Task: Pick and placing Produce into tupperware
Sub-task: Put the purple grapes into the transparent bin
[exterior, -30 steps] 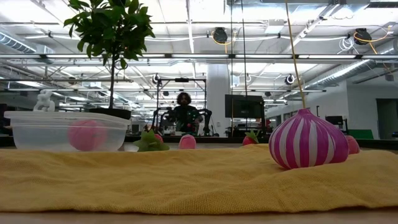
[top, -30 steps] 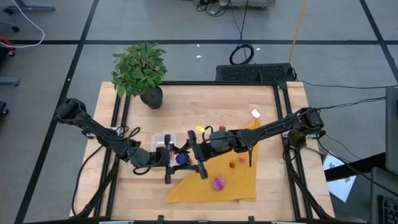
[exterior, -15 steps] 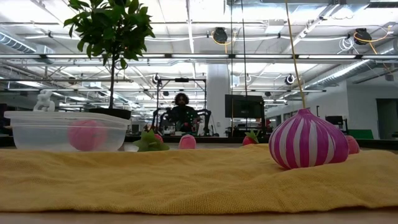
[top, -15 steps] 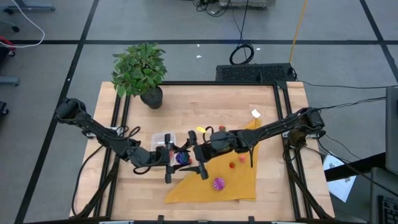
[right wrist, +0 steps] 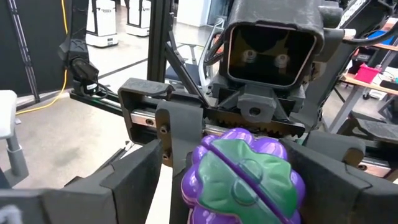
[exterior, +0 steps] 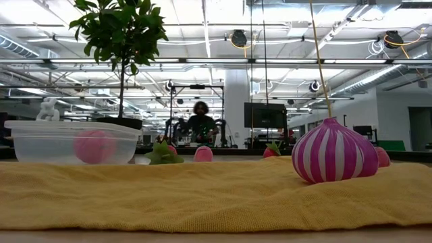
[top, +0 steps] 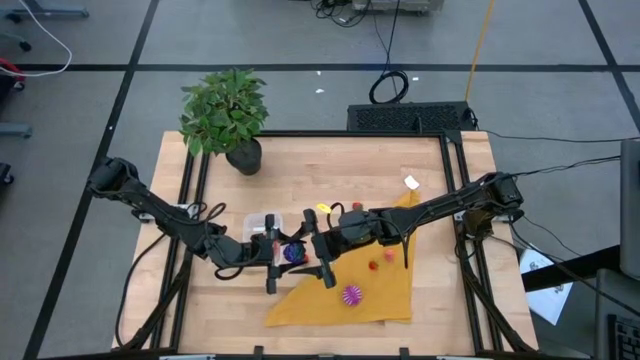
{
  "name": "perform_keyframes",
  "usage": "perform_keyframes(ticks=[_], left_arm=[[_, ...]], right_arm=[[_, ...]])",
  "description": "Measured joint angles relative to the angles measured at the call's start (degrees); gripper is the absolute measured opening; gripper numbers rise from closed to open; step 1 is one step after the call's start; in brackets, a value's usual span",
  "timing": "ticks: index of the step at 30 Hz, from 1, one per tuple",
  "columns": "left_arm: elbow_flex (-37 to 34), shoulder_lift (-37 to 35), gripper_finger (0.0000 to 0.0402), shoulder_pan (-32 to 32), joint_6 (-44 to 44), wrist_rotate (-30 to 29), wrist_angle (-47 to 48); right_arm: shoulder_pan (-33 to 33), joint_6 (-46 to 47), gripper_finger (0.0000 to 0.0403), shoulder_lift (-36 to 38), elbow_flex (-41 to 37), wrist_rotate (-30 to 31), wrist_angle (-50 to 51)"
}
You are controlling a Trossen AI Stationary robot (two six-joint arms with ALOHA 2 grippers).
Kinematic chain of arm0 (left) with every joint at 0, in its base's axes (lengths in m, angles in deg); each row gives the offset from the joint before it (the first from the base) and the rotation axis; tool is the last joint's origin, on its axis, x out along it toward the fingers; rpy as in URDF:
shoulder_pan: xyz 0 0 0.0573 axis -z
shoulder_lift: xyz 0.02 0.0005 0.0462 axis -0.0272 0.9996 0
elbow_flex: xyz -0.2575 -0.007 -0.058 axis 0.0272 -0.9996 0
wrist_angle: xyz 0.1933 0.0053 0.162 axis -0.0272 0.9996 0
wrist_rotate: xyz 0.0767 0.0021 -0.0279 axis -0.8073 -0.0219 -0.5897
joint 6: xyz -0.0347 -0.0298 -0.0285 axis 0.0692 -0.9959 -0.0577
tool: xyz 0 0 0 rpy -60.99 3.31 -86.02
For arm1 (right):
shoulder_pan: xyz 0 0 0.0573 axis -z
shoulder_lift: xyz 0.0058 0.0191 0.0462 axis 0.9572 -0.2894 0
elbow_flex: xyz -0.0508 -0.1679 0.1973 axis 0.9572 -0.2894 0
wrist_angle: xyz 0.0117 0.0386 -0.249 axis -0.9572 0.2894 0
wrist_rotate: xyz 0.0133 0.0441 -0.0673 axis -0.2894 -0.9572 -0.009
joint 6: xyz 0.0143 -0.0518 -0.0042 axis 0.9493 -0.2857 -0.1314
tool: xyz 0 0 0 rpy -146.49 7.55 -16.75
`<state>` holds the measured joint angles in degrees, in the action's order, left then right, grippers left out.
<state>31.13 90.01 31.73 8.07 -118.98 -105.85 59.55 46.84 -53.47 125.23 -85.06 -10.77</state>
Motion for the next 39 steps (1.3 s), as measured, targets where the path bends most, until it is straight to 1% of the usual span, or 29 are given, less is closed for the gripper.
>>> perform_keyframes(ticks=[26, 32, 39], left_arm=[[0.0, 0.0, 0.0225, 0.1, -0.8, 0.2, 0.4], [0.0, 0.0, 0.0225, 0.1, -0.7, 0.2, 0.4], [0.0, 0.0, 0.0225, 0.1, -0.7, 0.2, 0.6]], right_arm=[[0.0, -2.9, 0.0309, 0.7, 0.0, 0.1, -1.9], [-0.1, -3.7, 0.0309, 1.3, 0.0, 1.6, -1.2], [-0.3, -4.1, 0.0309, 1.3, 0.0, 1.8, -1.5]])
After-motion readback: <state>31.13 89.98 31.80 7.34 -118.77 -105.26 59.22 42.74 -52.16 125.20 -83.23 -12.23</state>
